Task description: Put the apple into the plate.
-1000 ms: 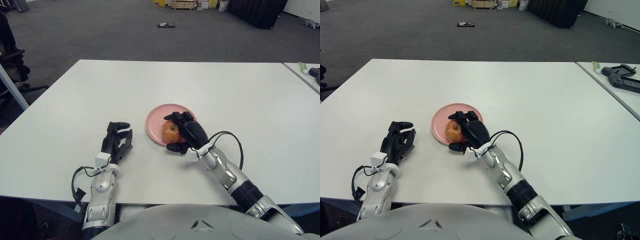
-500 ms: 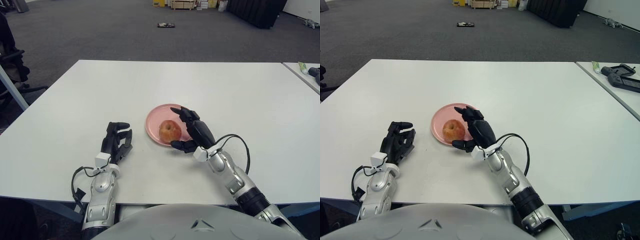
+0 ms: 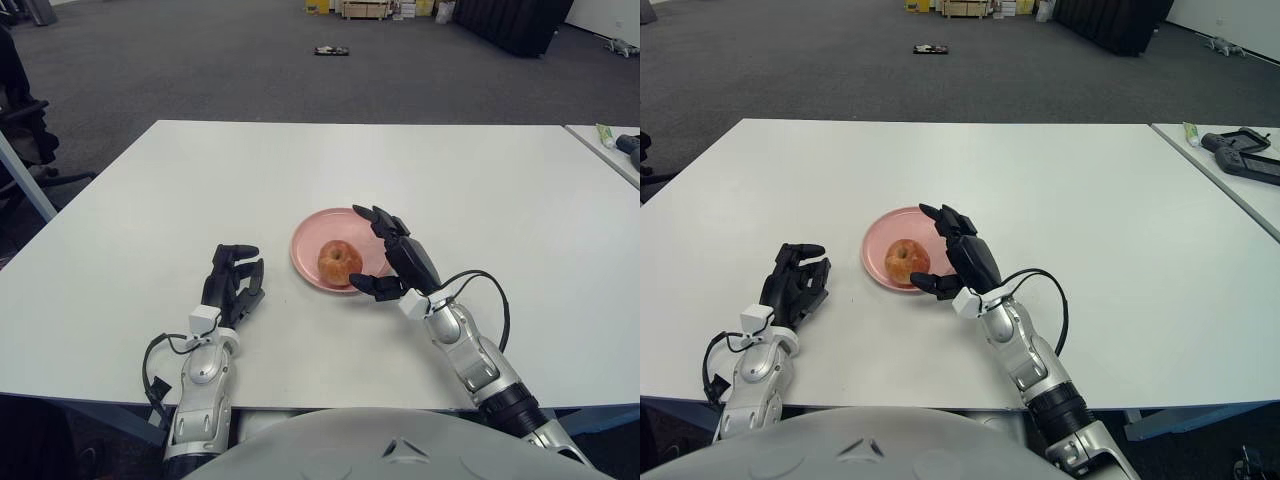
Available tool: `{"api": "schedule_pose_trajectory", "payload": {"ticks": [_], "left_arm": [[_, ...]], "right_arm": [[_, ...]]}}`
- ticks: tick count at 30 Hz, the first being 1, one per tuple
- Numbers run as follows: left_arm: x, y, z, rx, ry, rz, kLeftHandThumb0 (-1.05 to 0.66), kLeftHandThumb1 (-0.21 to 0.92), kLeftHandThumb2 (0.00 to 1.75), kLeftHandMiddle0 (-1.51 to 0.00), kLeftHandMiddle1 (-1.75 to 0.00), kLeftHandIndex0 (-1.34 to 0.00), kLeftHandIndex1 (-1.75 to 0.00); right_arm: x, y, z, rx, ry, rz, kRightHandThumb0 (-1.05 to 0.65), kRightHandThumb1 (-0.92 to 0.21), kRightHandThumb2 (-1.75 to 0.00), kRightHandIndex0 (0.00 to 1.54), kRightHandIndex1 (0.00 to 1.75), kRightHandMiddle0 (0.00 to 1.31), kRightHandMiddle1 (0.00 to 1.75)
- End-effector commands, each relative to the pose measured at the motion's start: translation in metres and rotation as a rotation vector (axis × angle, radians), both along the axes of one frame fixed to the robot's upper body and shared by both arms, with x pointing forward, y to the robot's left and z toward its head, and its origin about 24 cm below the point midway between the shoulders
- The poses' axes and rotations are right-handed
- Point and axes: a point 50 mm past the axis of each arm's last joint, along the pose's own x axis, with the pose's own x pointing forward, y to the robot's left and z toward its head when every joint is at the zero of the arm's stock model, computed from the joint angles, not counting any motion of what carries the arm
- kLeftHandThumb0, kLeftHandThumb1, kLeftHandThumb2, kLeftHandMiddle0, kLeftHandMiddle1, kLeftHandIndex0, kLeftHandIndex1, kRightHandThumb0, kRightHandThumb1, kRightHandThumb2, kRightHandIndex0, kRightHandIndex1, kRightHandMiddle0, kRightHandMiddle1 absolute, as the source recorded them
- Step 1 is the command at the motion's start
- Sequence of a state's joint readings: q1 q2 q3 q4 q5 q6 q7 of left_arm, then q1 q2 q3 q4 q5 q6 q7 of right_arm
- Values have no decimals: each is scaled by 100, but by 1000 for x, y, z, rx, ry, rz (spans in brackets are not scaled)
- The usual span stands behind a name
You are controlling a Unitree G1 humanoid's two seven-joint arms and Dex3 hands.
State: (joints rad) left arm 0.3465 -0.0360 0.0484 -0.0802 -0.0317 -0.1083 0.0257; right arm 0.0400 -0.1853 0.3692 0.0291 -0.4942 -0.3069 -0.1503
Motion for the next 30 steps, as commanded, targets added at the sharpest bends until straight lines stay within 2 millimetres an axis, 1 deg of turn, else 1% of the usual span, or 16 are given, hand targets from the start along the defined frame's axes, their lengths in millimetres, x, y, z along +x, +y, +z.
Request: {"api": "schedule_pose_trajectory", "payload": {"ticks": [1, 4, 8, 10, 13, 14, 16, 17, 18, 19, 21, 24, 30], "left_arm": [[-3, 0, -10, -20, 61, 4, -35, 92, 53, -42, -143, -19, -175], [-3, 0, -10, -13, 57, 3, -35, 92, 53, -42, -143, -19, -175], [-3, 0, -10, -7, 58, 0, -35, 92, 53, -41, -144, -19, -175], [-3, 1, -11, -5, 59, -2, -35, 92, 53, -40, -145, -19, -175], [-3, 1, -11, -3, 62, -3, -35, 92, 53, -40, -145, -19, -175], [-3, 1, -11, -4, 63, -3, -35, 92, 53, -39, -145, -19, -175], [-3, 1, -11, -4, 68, 1, -35, 92, 53, -38, -145, -19, -175], [-3, 2, -11, -3, 69, 3, -35, 92, 53, -37, -146, -19, -175], [-3, 2, -11, -3, 69, 5, -35, 92, 53, -37, -146, -19, -175], [-3, 2, -11, -3, 69, 6, -35, 92, 53, -37, -147, -19, -175], [-3, 2, -10, -2, 65, 6, -35, 92, 53, -37, -148, -19, -175], [-2, 2, -10, 3, 59, 3, -35, 92, 53, -38, -149, -19, -175], [-2, 2, -9, 8, 51, -4, -35, 92, 53, -39, -150, -19, -175]], "right_arm": [[1, -4, 7, 68, 8, -24, -76, -69, -81, 0, 23, 0, 64], [0, -6, 9, 116, 12, -35, -77, -70, -81, 0, 20, 0, 65], [-2, -8, 12, 177, 7, -64, -80, -79, -77, 0, 15, 0, 58], [-2, -10, 13, 222, -1, -91, -80, -81, -76, 0, 16, 0, 57], [-1, -12, 13, 280, -6, -127, -77, -83, -76, 0, 24, 0, 64], [-1, -13, 13, 300, -7, -140, -75, -83, -78, 0, 33, 0, 70], [0, -16, 11, 369, -38, -208, -73, -82, -81, 0, 46, 0, 80], [0, -17, 10, 389, -55, -233, -71, -82, -85, 0, 63, 0, 91], [0, -17, 10, 409, -80, -269, -69, -81, -88, 0, 73, 0, 99], [0, -18, 10, 419, -97, -289, -68, -81, -90, 0, 79, 0, 105], [-1, -18, 9, 441, -133, -338, -63, -82, -98, 0, 96, 0, 123], [-2, -18, 8, 451, -169, -380, -57, -83, -105, 0, 108, 0, 135], [-4, -23, 1, 406, -201, -432, -51, -85, -114, 9, 119, 0, 150]]}}
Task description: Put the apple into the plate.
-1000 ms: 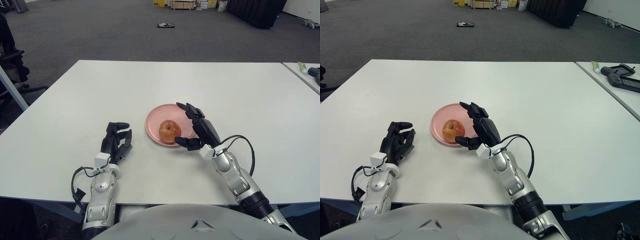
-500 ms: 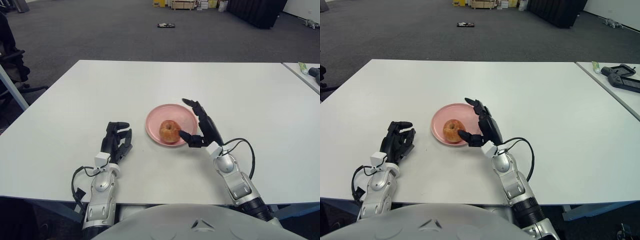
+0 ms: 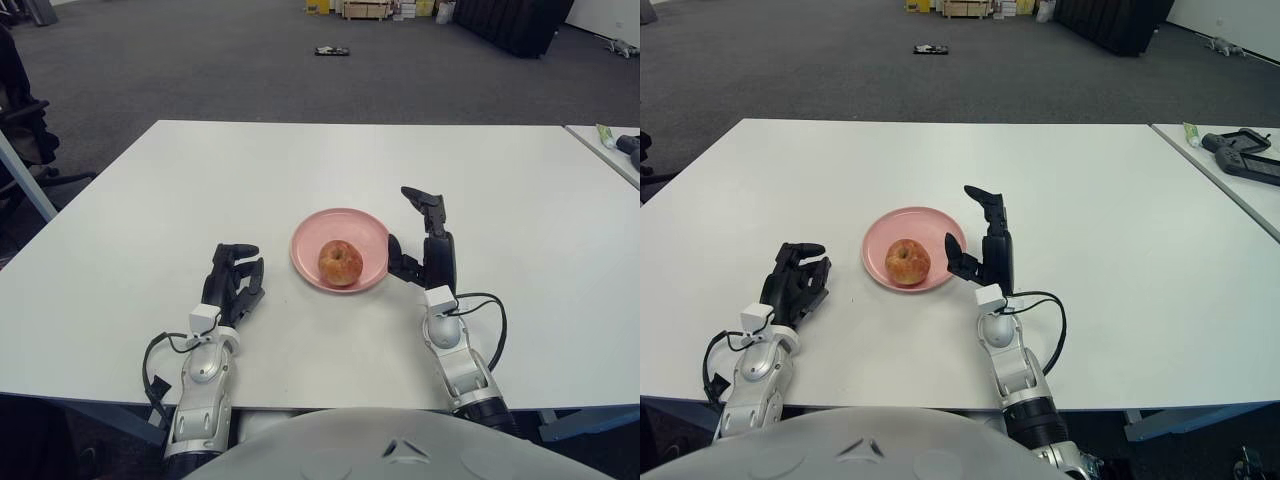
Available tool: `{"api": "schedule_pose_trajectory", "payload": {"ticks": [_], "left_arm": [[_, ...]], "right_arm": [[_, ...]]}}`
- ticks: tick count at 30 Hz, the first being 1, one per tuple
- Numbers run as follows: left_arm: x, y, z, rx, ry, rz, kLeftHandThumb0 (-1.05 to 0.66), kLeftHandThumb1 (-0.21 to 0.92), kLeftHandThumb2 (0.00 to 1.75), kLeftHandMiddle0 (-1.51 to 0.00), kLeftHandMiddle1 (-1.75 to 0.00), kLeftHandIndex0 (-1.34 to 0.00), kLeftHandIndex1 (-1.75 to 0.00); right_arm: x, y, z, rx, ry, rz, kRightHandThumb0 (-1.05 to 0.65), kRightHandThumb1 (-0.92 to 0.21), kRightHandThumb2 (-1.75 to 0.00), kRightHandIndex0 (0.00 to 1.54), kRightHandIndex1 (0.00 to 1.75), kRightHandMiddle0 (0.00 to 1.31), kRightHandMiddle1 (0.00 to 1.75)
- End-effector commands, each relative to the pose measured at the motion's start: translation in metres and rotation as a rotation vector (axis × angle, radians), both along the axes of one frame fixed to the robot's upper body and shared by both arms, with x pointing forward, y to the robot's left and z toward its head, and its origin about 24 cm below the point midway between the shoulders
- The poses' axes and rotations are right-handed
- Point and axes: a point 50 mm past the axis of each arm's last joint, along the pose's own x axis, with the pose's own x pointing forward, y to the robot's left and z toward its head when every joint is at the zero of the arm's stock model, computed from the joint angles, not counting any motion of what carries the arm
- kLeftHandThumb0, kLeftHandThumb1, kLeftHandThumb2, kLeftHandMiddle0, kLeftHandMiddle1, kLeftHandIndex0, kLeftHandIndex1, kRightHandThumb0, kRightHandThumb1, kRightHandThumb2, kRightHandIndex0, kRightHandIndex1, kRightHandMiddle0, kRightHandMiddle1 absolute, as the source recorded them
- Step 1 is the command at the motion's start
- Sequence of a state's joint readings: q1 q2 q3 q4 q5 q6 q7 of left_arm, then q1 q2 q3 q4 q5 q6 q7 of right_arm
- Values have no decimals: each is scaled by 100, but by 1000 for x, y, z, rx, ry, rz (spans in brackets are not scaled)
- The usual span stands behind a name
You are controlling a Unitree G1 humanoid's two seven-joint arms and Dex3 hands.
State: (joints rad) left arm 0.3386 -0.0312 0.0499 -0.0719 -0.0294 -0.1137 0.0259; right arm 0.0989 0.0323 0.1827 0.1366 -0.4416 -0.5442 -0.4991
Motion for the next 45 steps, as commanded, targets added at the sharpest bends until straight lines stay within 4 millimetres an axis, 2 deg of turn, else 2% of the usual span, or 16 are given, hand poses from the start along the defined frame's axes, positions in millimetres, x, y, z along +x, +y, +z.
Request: {"api": "schedule_pose_trajectory", "payload": {"ticks": [1, 7, 13, 18, 20, 22, 26, 31, 45], "left_arm": [[-4, 1, -9, 2, 54, -3, -35, 92, 53, -39, -150, -19, -175], [-4, 1, -8, 5, 50, -10, -35, 92, 53, -38, -150, -19, -175], [-3, 2, -8, 8, 42, -14, -35, 92, 53, -38, -149, -19, -175], [-2, 2, -8, 14, 35, -18, -35, 92, 53, -38, -150, -19, -175], [-2, 2, -7, 15, 36, -18, -35, 92, 53, -38, -150, -19, -175], [-1, 3, -7, 15, 37, -16, -35, 92, 53, -38, -151, -19, -175], [-1, 4, -7, 10, 43, -13, -35, 92, 53, -37, -151, -19, -175], [0, 5, -6, 6, 44, -13, -35, 92, 53, -36, -153, -19, -175], [1, 9, -6, 20, 38, -16, -35, 92, 53, -35, -157, -19, -175]], "right_arm": [[2, -6, -3, -34, -15, -36, -51, -85, -114, 10, 121, 1, 152], [0, -14, -15, -50, 81, -88, -49, -85, -118, 21, 129, 9, 160], [-2, -21, -33, 76, 226, -102, -46, -82, -118, 34, 137, 14, 163], [-2, -24, -38, 174, 311, -62, -46, -80, -116, 42, 141, 16, 167], [-3, -28, -41, 183, 339, -56, -41, -79, -95, 47, 142, 21, 171], [-3, -29, -43, 186, 353, -50, -39, -78, -84, 50, 144, 25, 173], [-3, -31, -45, 197, 377, -34, -39, -67, -90, 59, 153, 34, 174], [-4, -31, -48, 209, 393, -16, -40, -59, -98, 65, 155, 40, 175], [-4, -31, -52, 256, 424, -9, -41, -57, -101, 69, 156, 42, 175]]}}
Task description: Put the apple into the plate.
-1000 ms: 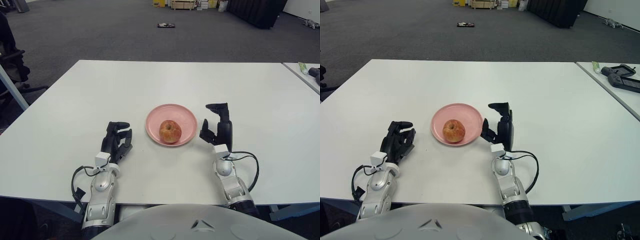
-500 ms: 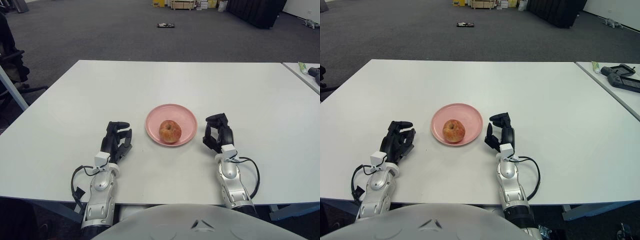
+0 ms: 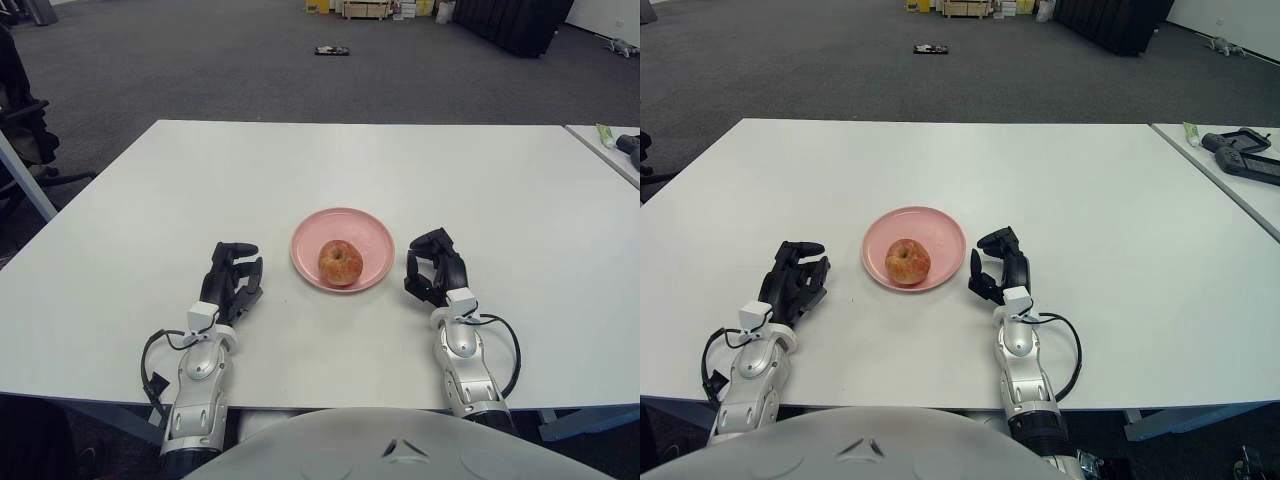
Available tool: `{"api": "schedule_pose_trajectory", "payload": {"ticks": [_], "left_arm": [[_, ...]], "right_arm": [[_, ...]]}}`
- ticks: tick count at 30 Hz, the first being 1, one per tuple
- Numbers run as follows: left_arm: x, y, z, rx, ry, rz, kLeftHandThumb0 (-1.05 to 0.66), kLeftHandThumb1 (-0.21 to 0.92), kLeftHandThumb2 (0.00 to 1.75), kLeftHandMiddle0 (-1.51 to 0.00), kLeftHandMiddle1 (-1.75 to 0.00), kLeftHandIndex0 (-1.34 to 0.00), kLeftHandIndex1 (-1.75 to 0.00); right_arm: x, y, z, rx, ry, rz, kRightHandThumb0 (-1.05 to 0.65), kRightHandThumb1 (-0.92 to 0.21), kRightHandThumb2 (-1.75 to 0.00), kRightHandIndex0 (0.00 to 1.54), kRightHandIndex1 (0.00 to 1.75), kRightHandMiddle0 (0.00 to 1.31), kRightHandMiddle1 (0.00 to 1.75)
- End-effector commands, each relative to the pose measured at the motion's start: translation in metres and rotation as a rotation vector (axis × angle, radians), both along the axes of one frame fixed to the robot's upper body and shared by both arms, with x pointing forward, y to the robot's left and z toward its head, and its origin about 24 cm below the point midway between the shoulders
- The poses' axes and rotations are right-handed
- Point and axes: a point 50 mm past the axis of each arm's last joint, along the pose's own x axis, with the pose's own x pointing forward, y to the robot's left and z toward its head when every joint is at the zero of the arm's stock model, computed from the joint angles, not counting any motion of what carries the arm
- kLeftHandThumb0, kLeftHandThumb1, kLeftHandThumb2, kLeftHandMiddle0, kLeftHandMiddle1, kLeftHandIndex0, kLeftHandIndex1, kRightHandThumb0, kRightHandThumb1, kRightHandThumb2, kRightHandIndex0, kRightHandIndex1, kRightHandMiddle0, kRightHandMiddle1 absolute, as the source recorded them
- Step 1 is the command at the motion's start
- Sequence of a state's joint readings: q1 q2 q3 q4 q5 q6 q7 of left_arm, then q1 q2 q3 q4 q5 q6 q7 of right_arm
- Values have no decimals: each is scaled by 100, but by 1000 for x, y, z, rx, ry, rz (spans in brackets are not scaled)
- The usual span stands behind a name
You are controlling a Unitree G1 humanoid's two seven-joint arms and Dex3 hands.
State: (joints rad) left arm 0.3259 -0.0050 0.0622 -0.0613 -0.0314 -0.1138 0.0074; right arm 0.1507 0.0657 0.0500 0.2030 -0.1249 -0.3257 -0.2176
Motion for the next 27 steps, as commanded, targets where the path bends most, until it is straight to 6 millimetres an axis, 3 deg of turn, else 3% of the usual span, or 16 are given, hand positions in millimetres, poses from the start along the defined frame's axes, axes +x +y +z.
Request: {"api": "schedule_pose_trajectory", "payload": {"ticks": [1, 27], "left_arm": [[-1, 3, -6, -2, 37, 2, -35, 92, 53, -35, -157, -19, -175], [-1, 8, -2, 21, 45, 9, -35, 92, 53, -33, -158, -19, -175]], "right_arm": [[1, 0, -1, 25, 16, -10, -41, -57, -101, 69, 156, 42, 175], [-1, -3, -4, 47, 42, -83, -40, -60, -97, 59, 159, 40, 175]]}}
